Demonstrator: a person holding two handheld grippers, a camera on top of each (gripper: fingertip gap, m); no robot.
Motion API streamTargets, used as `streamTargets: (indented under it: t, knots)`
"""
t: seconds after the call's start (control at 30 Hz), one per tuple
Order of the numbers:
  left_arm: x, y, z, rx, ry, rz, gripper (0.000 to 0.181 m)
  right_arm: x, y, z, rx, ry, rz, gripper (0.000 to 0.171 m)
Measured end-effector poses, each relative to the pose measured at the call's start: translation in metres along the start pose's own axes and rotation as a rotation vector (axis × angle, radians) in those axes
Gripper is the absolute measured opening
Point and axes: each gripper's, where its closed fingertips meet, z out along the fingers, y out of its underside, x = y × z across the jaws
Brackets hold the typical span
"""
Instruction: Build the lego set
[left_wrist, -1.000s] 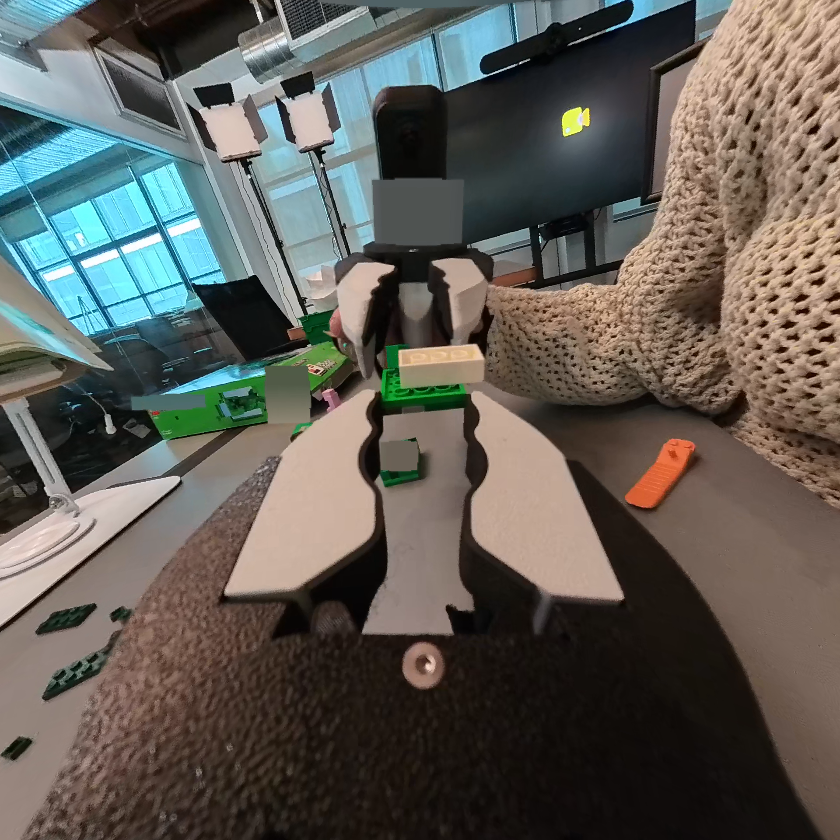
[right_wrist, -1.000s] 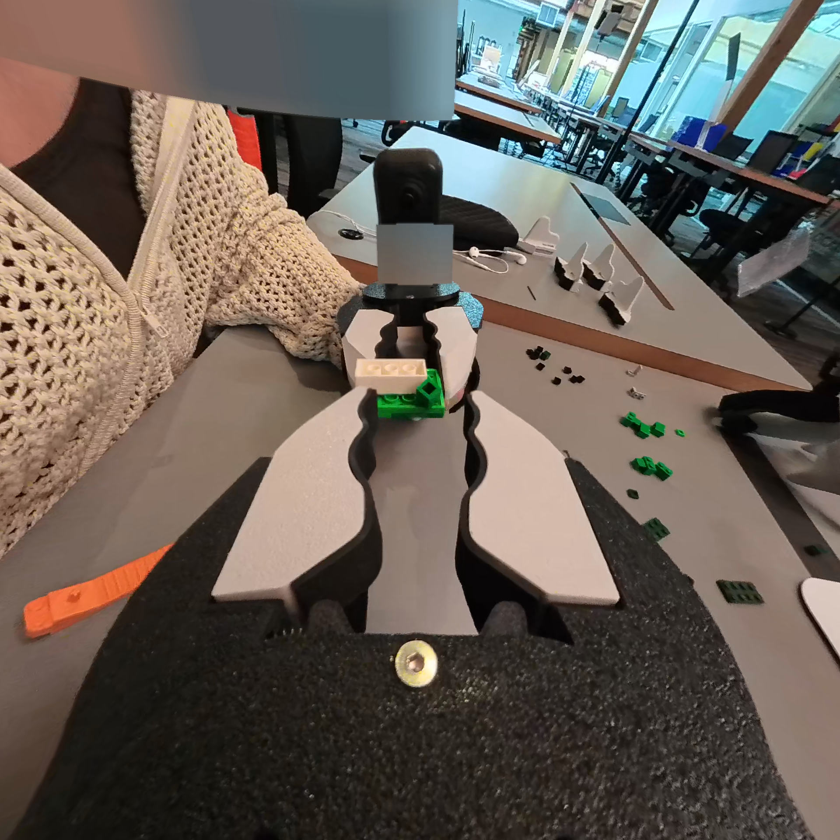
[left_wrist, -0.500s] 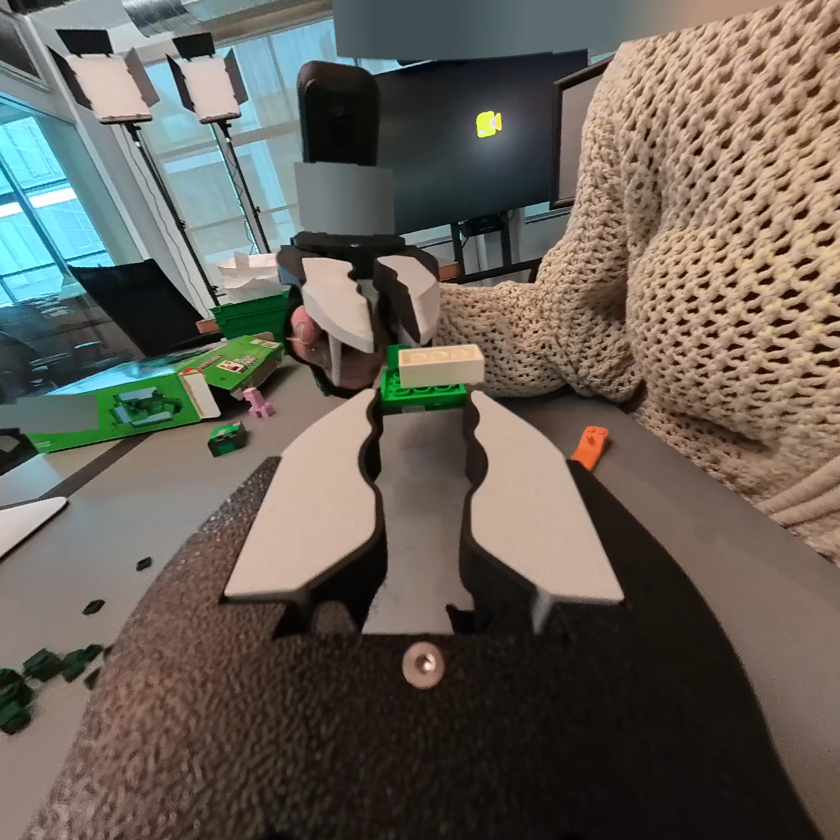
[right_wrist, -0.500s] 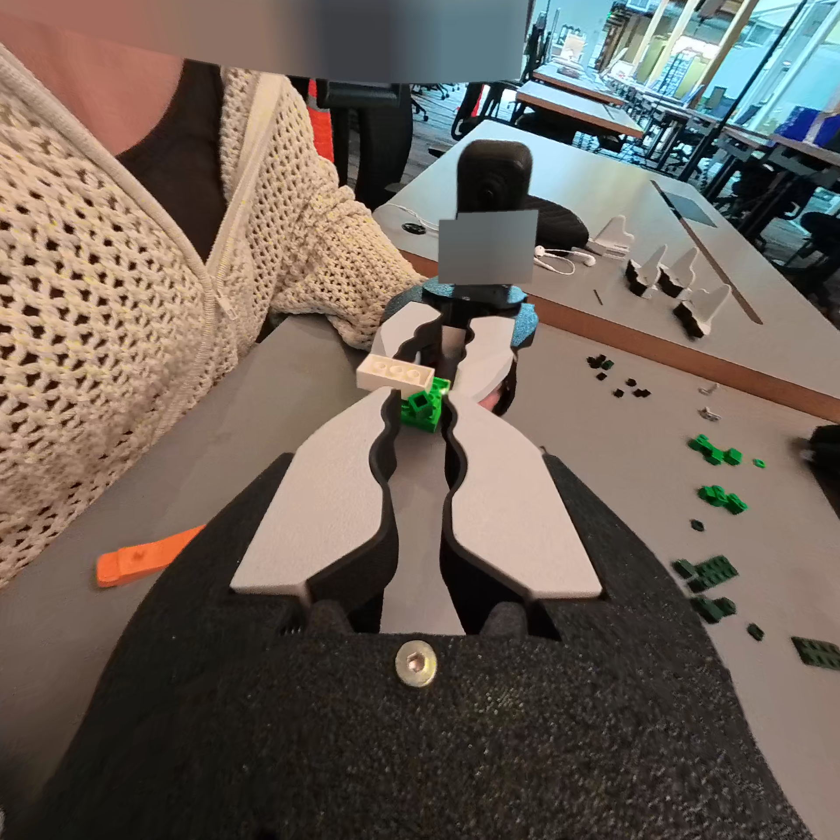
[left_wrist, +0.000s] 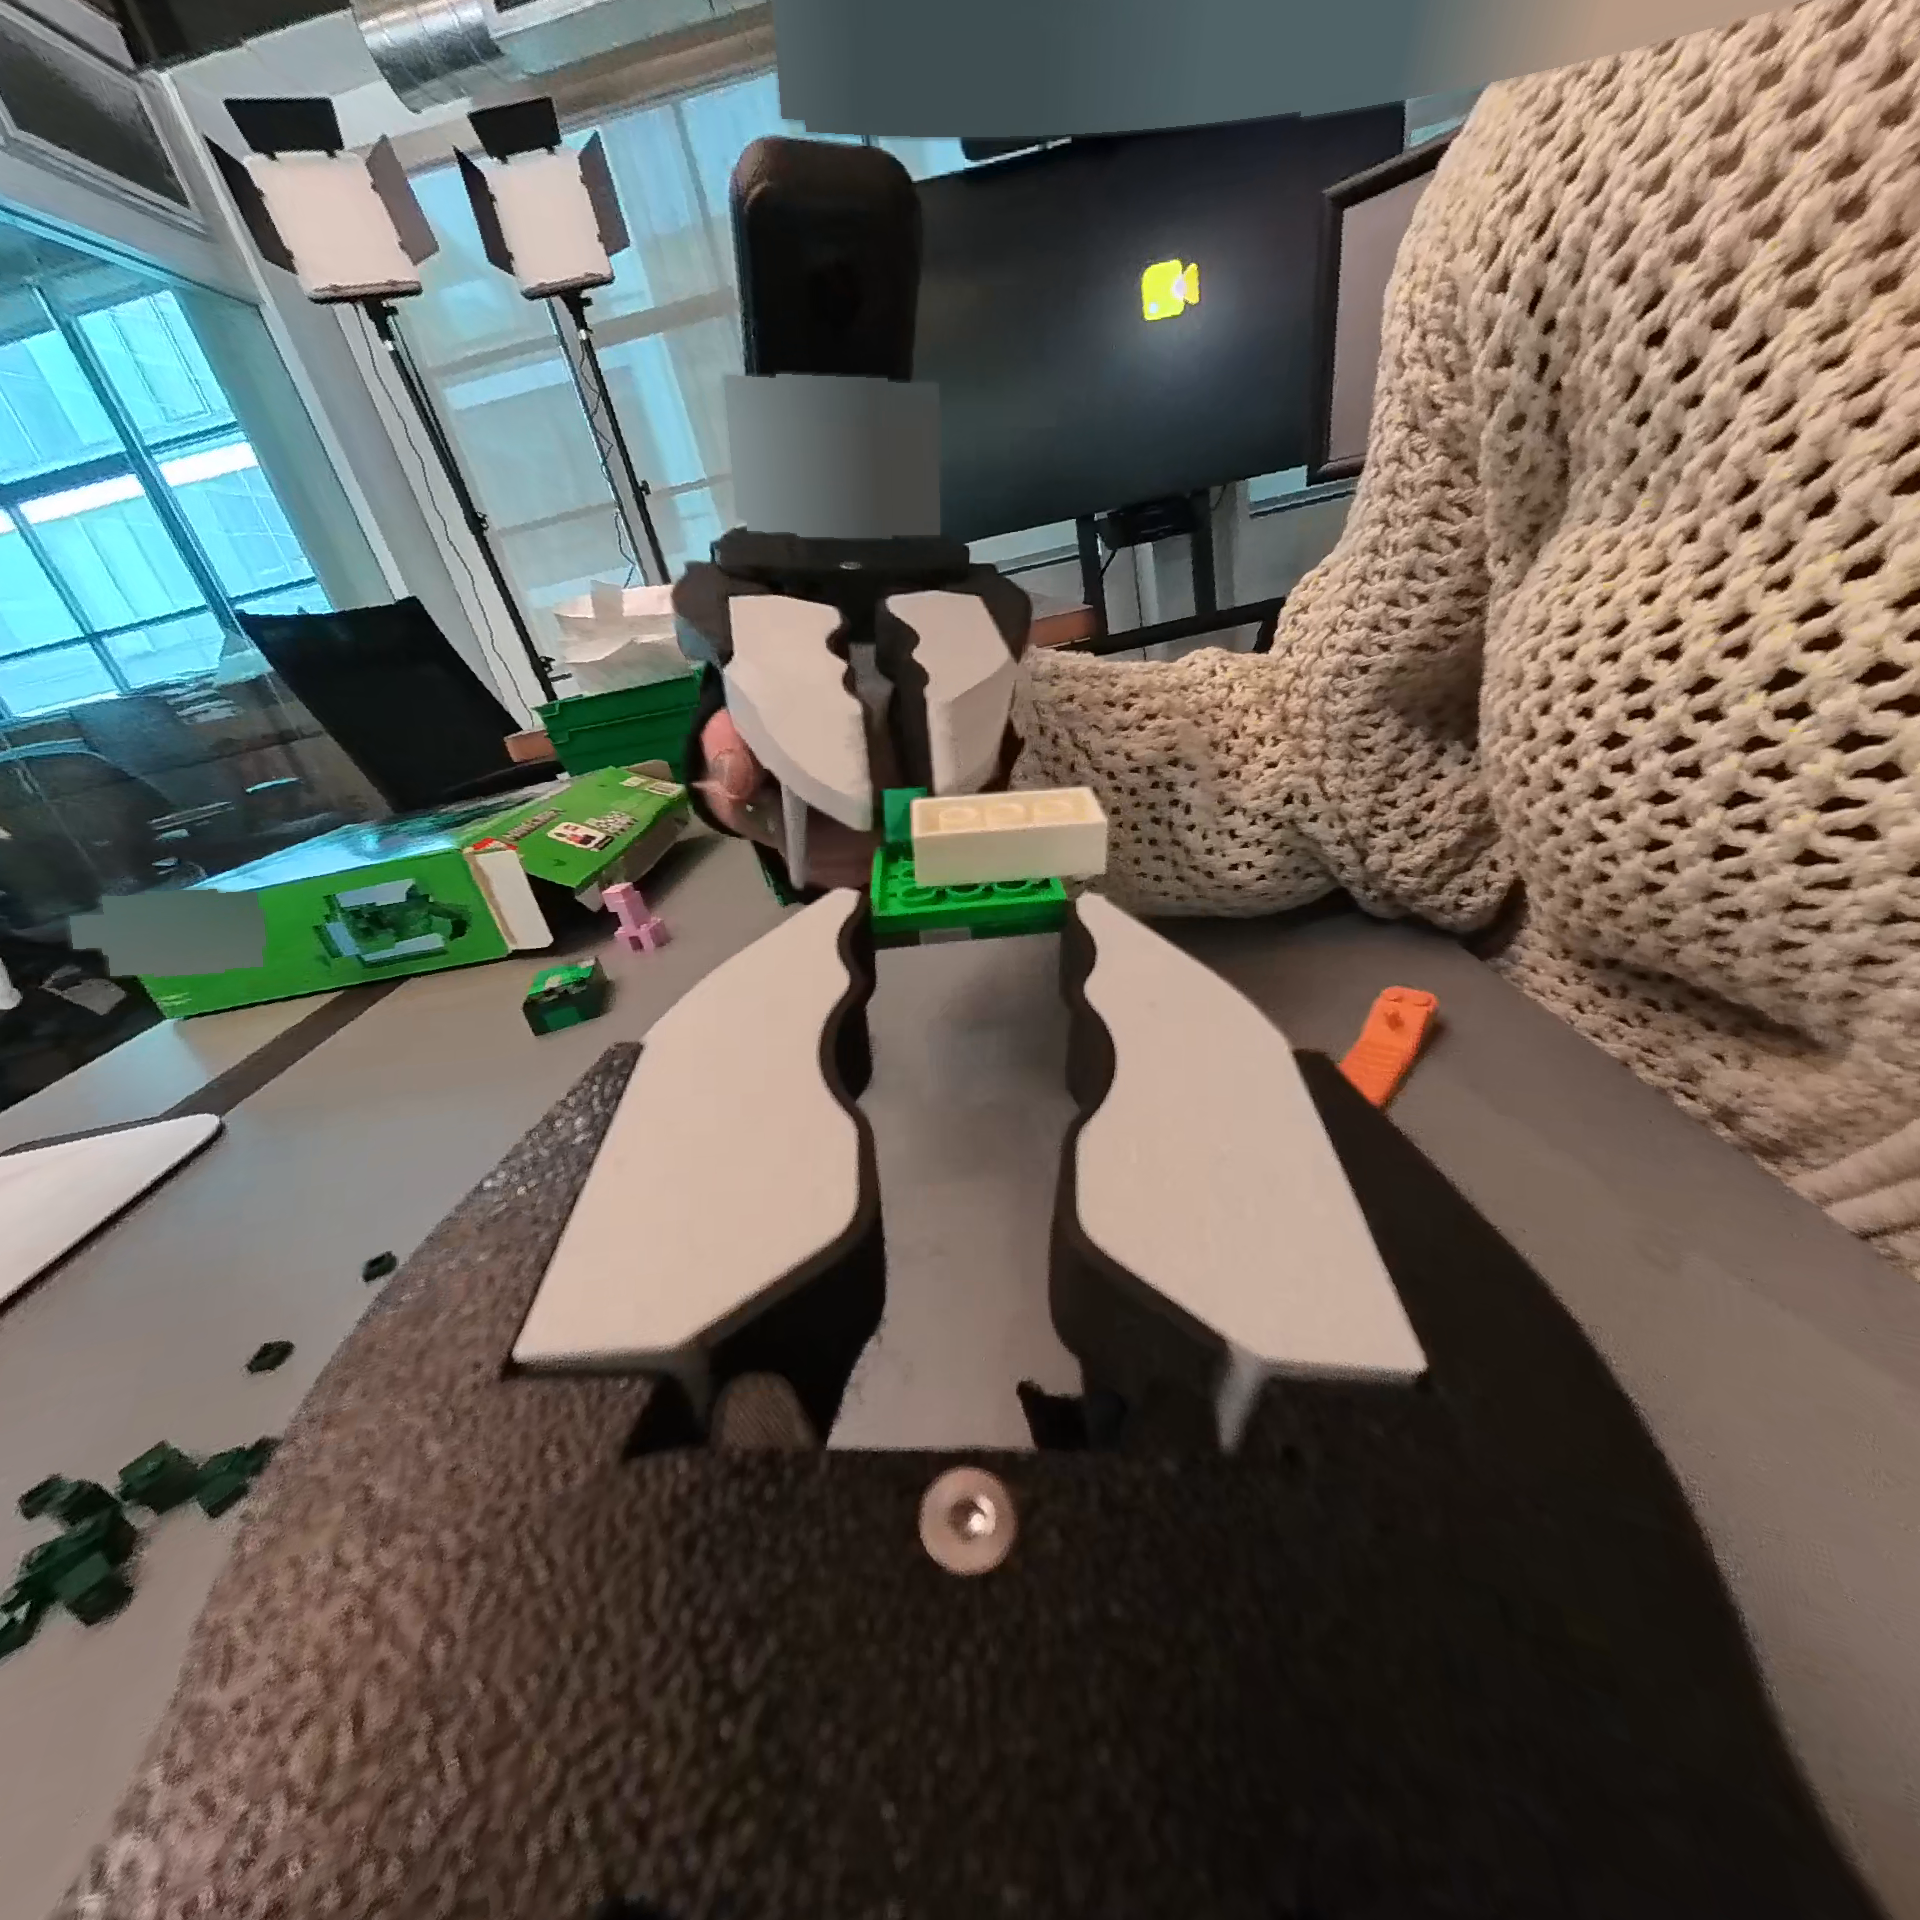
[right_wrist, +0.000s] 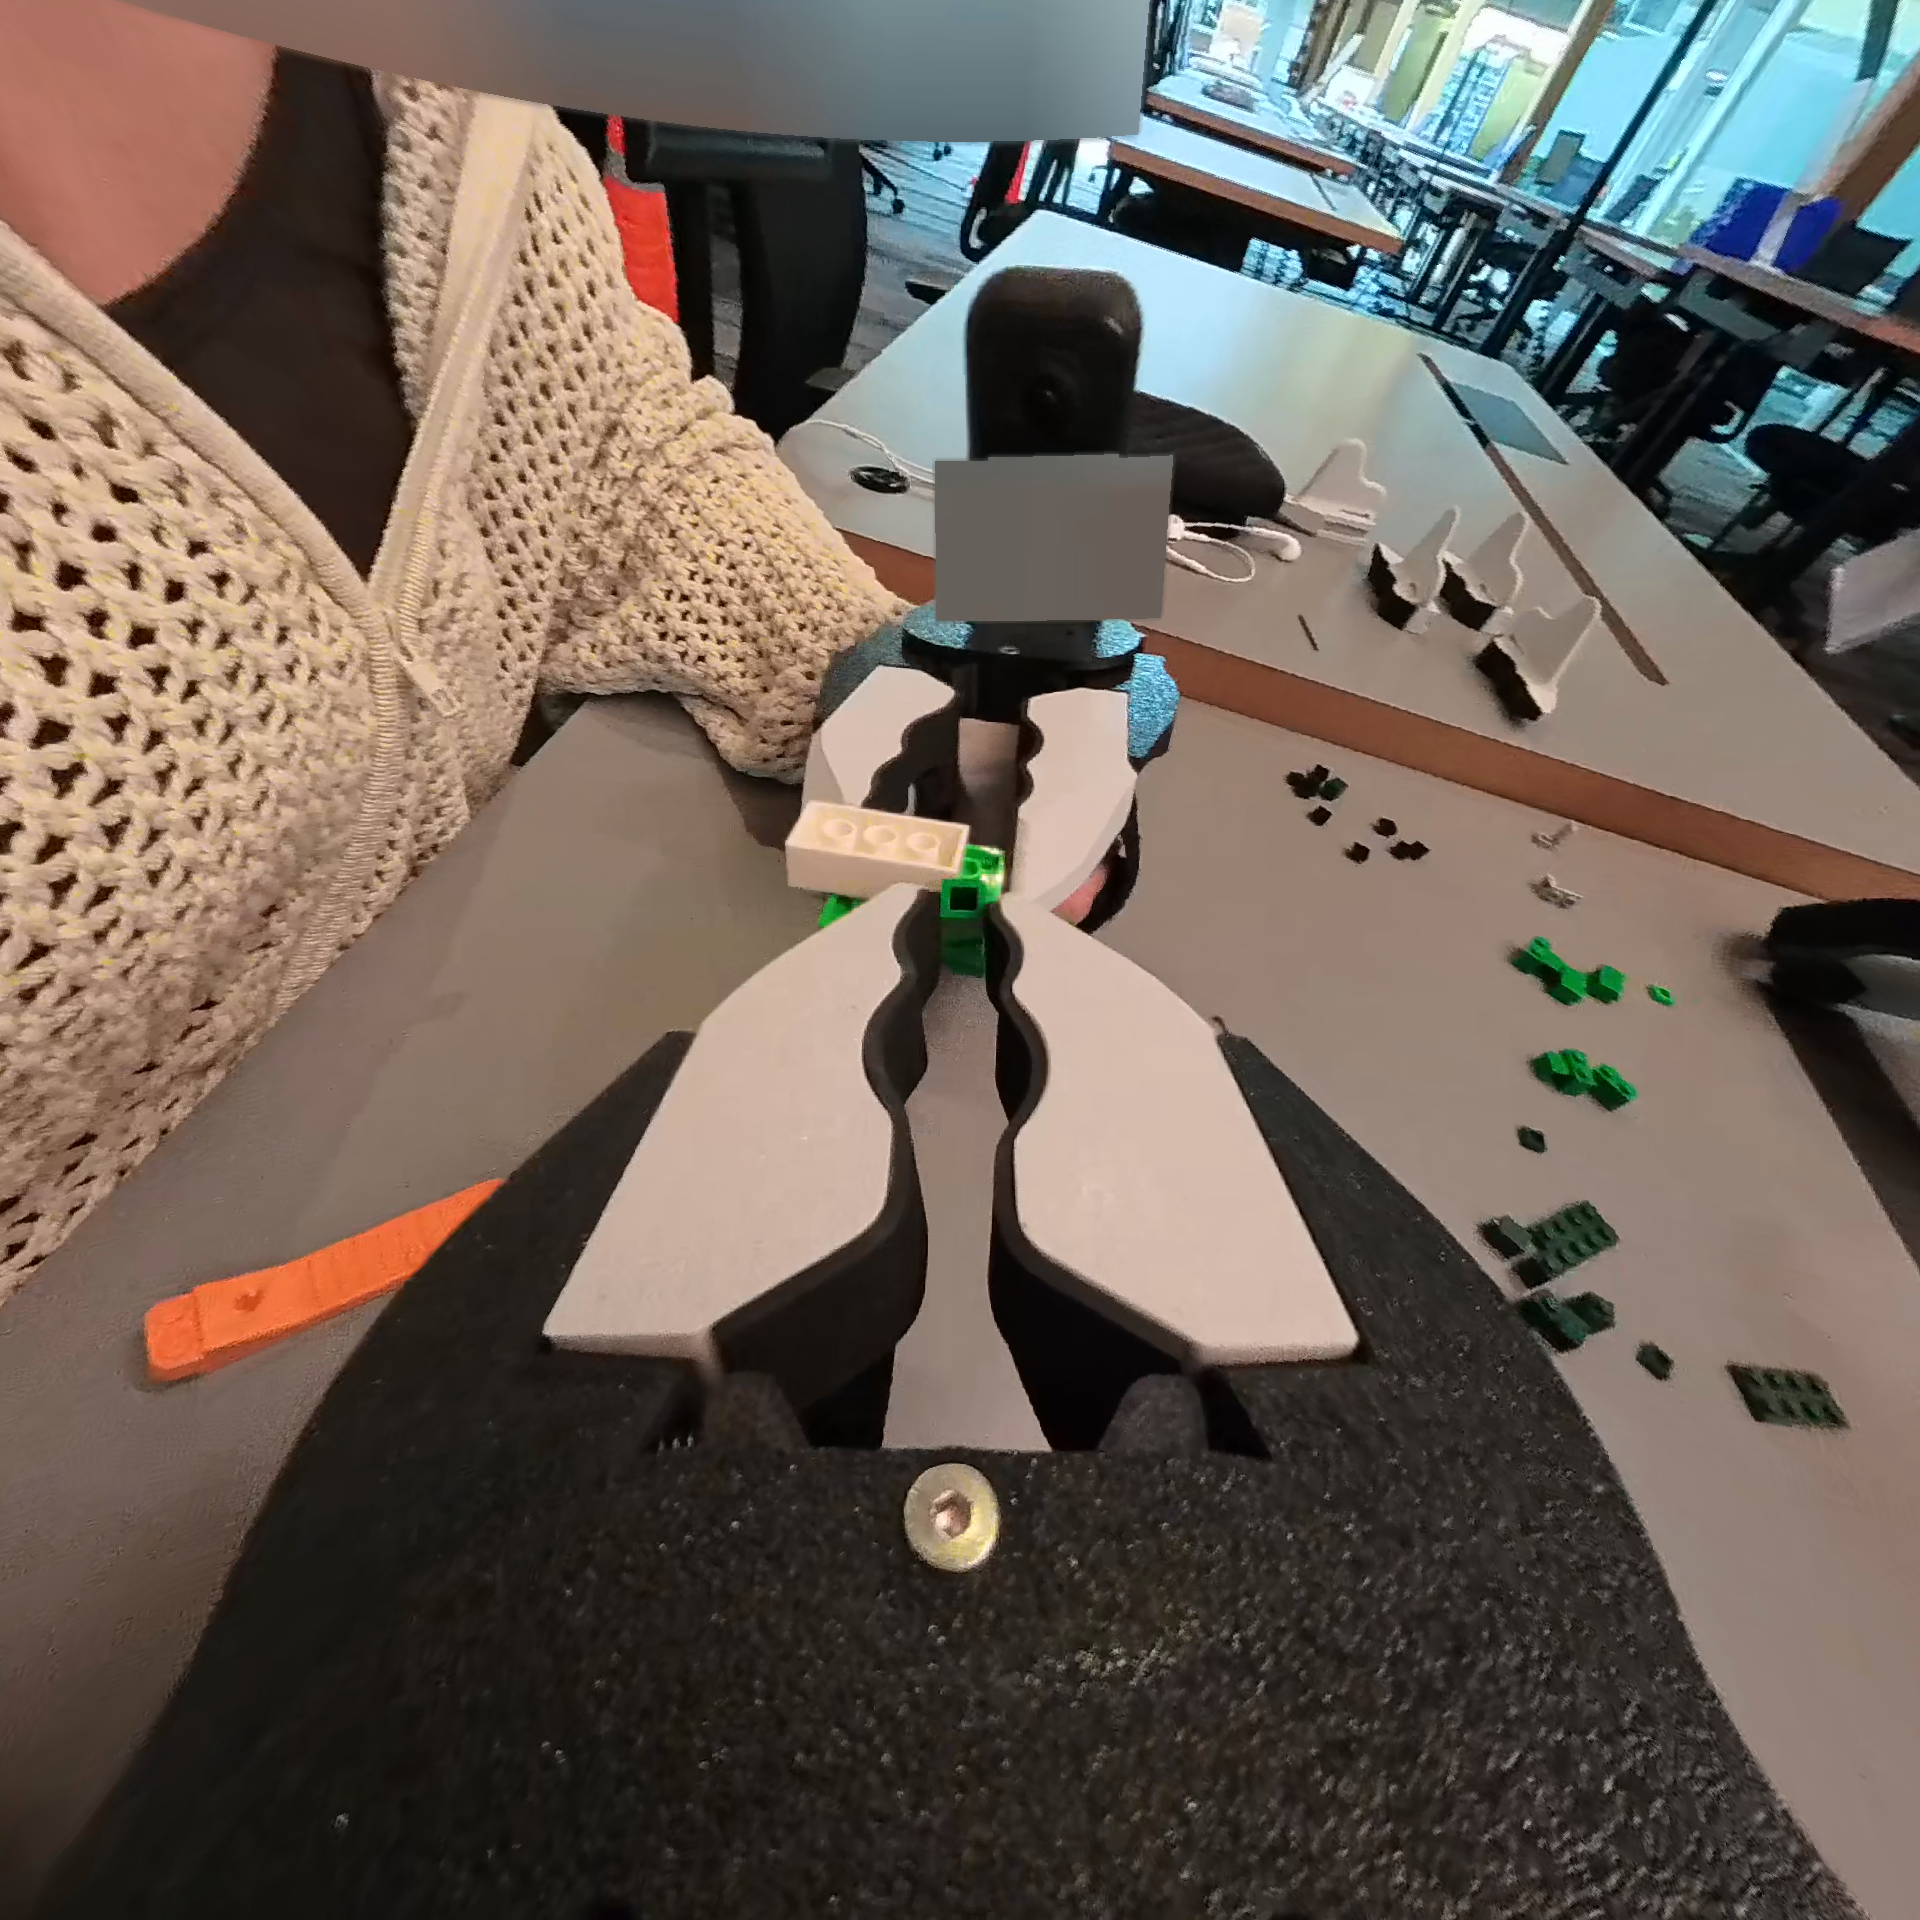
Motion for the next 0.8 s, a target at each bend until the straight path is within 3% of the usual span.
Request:
streamTargets:
  t: [0.37, 0.8]
  knots:
    - [-0.0064, 0.0037, -0.0003, -0.033, -0.074, 0.085, 0.034, 0.0059, 0.0031, 0.0025, -0.097, 0.07, 0.012, 0.008]
    - [-0.0045, 0.0031, -0.0004, -0.029, -0.065, 0.084, 0.034, 0.0068, 0.006, 0.0036, -0.093, 0.07, 0.03, 0.008]
